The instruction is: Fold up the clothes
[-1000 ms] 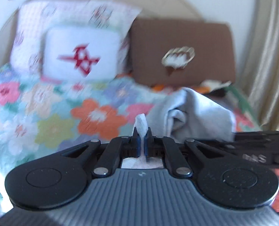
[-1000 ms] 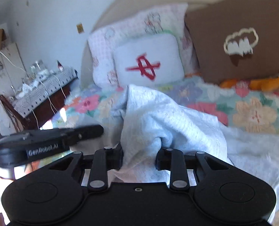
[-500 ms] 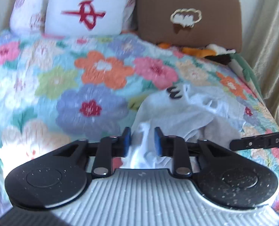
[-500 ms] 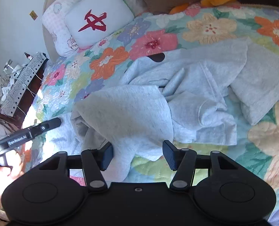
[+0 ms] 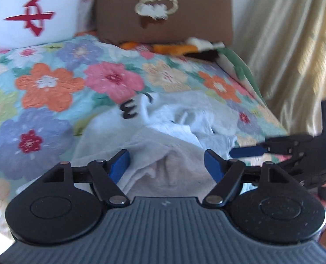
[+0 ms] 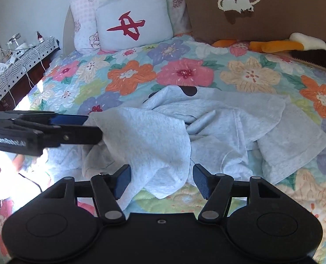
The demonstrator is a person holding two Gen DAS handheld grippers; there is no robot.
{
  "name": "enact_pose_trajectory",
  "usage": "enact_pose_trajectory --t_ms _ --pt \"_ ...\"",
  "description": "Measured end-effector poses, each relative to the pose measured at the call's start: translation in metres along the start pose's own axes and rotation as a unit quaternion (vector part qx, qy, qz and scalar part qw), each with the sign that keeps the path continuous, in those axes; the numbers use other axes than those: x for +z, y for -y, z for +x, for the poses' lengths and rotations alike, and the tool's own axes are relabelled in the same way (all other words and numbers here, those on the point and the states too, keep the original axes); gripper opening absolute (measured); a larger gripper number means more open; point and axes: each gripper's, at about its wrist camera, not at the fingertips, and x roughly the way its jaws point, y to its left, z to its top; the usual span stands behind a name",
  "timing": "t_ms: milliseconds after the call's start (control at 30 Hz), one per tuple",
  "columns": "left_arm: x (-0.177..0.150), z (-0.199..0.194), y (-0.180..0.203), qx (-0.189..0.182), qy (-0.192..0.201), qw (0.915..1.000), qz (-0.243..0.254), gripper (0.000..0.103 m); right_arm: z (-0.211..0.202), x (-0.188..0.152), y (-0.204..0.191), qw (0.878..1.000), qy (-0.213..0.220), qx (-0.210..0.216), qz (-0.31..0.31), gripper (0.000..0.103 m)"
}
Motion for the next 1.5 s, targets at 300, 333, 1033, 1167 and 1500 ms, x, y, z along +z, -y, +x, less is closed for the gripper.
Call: enact_pose_trajectory --t_ms 300,333,1033,1167,1500 --pt "0.007 -0.012 -0.016 0.036 0.012 0.9984 -0.043 0.009 -0.024 0.001 0.002 1.000 -0.021 -0.002 0.006 0.067" --pt "0.008 -0.016 -0.019 0.039 0.014 0.9979 -0.049 0.008 -0.028 0.002 0.003 1.000 -0.021 -0.003 0.008 0.067" --pt "0.033 -0.112 -0.069 0.248 0.136 0.9562 -0.075 0.000 -0.130 -0.011 0.032 0.992 -0.073 0.040 0.091 0.074" --pt "0.032 -0.115 -0.069 0.242 0.115 0.9609 -0.070 0.000 -0.095 -0.006 0.028 0.997 -0.042 0.026 0.056 0.075" --pt "-0.008 -0.075 -0.053 0.132 0.022 0.9868 -0.091 0.039 -0.001 0.014 0.042 0.998 -0.014 -0.032 0.053 0.075"
